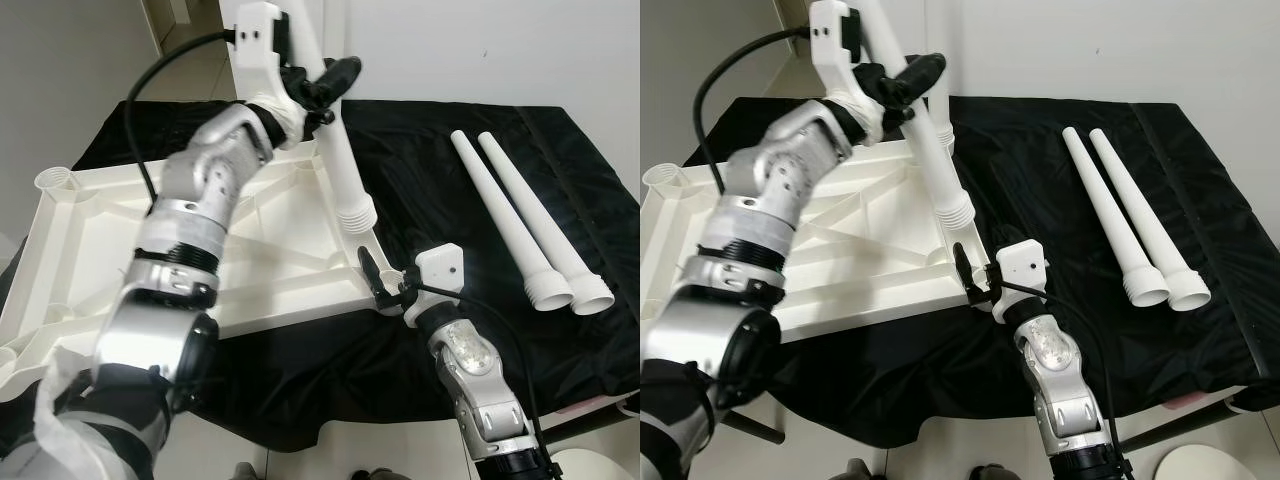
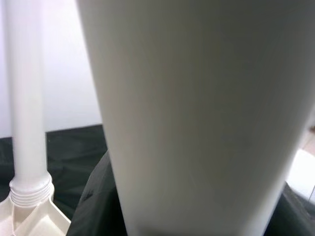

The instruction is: Building children table

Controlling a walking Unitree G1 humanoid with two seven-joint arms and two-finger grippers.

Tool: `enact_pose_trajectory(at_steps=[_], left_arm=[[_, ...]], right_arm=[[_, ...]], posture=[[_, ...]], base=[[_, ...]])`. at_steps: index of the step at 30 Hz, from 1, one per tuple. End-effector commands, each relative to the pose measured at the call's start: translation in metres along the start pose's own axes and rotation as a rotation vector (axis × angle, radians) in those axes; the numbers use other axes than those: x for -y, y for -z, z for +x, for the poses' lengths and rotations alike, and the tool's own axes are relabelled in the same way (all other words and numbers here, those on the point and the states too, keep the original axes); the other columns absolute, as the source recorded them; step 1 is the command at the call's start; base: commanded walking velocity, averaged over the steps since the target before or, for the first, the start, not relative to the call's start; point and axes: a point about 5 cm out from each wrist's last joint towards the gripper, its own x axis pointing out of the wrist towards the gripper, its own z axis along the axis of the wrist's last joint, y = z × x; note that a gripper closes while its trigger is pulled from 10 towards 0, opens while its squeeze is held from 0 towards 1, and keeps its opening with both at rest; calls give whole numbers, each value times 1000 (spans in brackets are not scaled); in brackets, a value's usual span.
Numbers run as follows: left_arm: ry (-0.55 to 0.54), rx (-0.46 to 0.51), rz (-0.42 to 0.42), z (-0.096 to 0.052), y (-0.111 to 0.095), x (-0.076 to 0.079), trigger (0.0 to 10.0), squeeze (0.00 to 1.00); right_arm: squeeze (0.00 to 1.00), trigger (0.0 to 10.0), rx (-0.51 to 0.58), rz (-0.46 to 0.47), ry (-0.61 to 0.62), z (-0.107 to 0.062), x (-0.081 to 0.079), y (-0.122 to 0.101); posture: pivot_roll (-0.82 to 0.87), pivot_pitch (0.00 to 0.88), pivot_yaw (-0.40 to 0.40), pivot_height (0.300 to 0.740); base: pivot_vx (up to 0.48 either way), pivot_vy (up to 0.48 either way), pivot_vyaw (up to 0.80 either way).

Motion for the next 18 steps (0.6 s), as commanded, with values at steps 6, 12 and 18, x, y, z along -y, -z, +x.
enact_pose_trajectory(at_steps=[6,12,18], left_arm=[[31,39,119,7,-3,25,10000,0],[38,49,123,11,-1,38,10000,0],[61,56,119,13,2,54,10000,0]], right_arm=[[0,10000,18,-5,1,16,-5,-16],[0,10000,11,-28,21,25,-1,-20],[0,10000,-8,-92,50,35,6,-22]], posture=[[-67,73,52,740],[-65,78,52,740],[-60,77,51,740]], base=[[0,0,0],[0,0,0],[0,0,0]])
